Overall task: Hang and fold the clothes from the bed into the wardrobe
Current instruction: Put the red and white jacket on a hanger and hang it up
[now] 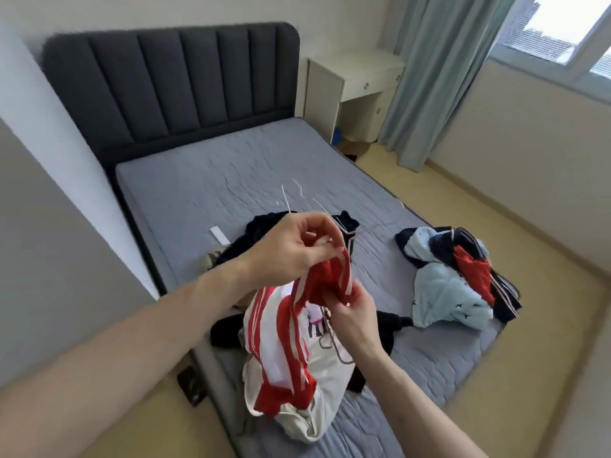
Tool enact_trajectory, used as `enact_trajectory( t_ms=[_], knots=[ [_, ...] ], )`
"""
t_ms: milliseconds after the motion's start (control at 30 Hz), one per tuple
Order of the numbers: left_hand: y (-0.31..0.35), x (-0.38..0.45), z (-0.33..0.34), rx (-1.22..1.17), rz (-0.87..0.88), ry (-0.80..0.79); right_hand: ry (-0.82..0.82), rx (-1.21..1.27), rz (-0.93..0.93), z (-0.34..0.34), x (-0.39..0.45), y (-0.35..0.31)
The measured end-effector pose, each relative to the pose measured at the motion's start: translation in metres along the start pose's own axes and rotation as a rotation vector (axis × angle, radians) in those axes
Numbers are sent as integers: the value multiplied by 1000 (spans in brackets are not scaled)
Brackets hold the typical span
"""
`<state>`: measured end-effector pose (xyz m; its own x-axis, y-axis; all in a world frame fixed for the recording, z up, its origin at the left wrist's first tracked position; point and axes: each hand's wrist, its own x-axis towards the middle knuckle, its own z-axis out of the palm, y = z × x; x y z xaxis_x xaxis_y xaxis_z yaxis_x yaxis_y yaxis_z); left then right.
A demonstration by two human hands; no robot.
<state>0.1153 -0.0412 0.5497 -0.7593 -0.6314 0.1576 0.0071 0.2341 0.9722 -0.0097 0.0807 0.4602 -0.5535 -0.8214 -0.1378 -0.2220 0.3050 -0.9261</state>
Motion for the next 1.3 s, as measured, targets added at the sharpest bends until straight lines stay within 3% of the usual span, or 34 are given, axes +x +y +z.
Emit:
enact_trajectory(
  t_ms=[167, 267, 367, 500, 633, 700, 867, 1000, 1167, 1300],
  knots=[
    [23, -49, 7, 26, -67, 303, -231, -36, -193, -43, -15, -27],
    [8, -99, 25, -51, -187, 591, -240, 17, -281, -57, -25, -53],
    [-22, -172, 63, 42, -358, 839, -276, 95, -319, -63, -41, -85],
    [-66, -274, 142, 124, -656, 688, -345, 187, -367, -58, -70, -129],
    [-95, -328, 200, 361, -929, 149, -398, 329, -337, -41, -105, -168],
    [-103, -324, 212, 373, -984, 85, -406, 408, -283, -32, -122, -185],
    [-80, -275, 201, 300, -917, 461, -408, 556, -158, -13, -160, -222],
    [-71, -273, 158, 483, -863, 778, -390, 667, -125, -6, -188, -245],
    [-61, -314, 100, 548, -816, 948, -350, 650, -237, -18, -197, -247],
    [-36, -363, 39, 500, -795, 958, -214, 415, -378, -41, -178, -215]
  ],
)
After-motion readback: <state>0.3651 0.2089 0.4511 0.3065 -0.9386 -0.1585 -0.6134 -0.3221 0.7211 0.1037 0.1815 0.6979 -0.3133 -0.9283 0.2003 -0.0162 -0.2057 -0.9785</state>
